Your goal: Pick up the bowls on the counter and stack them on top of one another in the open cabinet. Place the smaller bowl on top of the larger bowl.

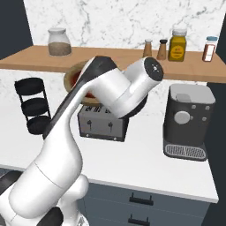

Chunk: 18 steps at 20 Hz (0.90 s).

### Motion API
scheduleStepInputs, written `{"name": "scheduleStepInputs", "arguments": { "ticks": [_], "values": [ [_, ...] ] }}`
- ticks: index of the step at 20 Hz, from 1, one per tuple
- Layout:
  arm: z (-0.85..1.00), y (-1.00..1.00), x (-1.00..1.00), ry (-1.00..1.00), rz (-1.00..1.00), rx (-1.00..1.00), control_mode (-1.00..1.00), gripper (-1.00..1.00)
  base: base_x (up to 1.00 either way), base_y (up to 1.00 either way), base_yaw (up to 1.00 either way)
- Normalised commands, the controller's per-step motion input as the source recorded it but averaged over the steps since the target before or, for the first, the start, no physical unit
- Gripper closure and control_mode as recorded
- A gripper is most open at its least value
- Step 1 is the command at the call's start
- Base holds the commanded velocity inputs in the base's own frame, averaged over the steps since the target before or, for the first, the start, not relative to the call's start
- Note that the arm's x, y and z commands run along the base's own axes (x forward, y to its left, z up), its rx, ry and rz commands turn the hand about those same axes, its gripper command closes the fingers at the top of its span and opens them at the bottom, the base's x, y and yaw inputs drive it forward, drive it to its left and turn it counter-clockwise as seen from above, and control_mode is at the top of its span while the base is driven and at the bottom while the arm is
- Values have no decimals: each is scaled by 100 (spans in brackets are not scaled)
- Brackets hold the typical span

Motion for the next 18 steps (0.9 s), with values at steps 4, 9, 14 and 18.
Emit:
{"name": "scheduleStepInputs", "arguments": {
  "ticks": [4, 9, 14, 18],
  "values": [
    [100, 3, 99, 0, -17, 0, -100, 100, 0, 0, 0],
    [86, 22, 100, 1, -24, -1, -100, 100, 0, 0, 0],
    [3, 36, 100, 5, -29, -4, -100, 100, 0, 0, 0],
    [-69, 8, 100, 19, -24, 0, -100, 100, 0, 0, 0]
  ]
}}
